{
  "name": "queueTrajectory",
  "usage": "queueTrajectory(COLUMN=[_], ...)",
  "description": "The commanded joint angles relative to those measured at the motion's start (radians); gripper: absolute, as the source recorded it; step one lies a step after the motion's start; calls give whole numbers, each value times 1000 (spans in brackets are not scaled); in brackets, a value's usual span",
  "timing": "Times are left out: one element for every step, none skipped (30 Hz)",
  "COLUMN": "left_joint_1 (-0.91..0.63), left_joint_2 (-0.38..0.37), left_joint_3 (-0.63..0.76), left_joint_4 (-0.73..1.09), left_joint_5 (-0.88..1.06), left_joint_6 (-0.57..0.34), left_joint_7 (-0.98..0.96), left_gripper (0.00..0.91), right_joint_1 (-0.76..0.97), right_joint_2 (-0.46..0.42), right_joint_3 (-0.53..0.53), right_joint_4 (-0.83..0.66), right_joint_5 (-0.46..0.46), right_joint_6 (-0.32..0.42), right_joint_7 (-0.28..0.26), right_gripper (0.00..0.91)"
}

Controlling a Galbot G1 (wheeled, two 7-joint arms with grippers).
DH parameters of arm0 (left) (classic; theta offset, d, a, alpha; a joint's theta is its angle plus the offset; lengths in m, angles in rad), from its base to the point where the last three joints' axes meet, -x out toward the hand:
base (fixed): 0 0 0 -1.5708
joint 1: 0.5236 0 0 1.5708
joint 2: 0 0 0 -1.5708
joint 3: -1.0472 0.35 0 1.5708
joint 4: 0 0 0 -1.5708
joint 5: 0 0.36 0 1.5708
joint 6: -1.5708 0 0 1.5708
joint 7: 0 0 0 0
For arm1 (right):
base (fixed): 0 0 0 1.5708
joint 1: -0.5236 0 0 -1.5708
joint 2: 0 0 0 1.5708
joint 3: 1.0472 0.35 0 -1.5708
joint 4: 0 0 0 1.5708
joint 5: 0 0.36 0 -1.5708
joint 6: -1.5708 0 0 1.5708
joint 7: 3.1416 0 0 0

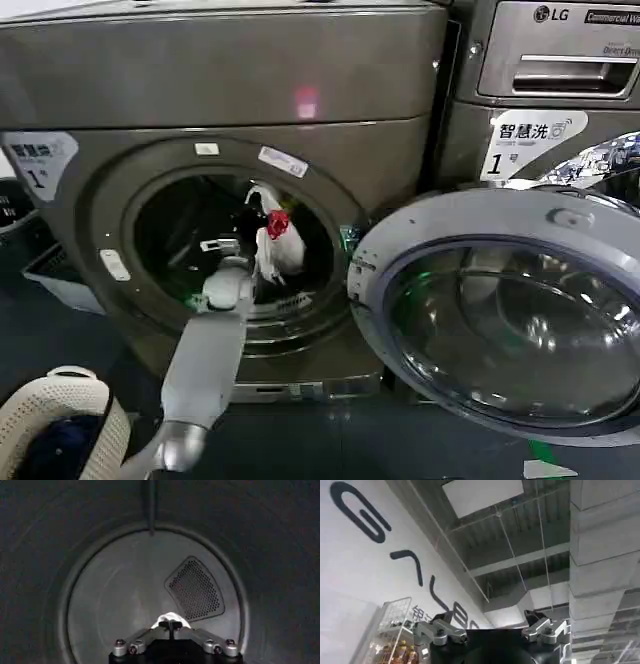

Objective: Grasp the clothes from the dryer.

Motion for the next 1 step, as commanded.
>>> queueTrajectory(left_joint_1=[-3], left_joint_2=[1], left_joint_3=[-4], left_joint_4=[-2], left_joint_5=[-2], left_joint_6=[6], left_joint_7=[5], left_gripper=[0], right_joint_1=[0], right_joint_2=[0], right_joint_3=[6], right_joint_4=[-3], right_joint_5=[-6], right_joint_6=[-2], right_joint_7=[-2], right_gripper=[907])
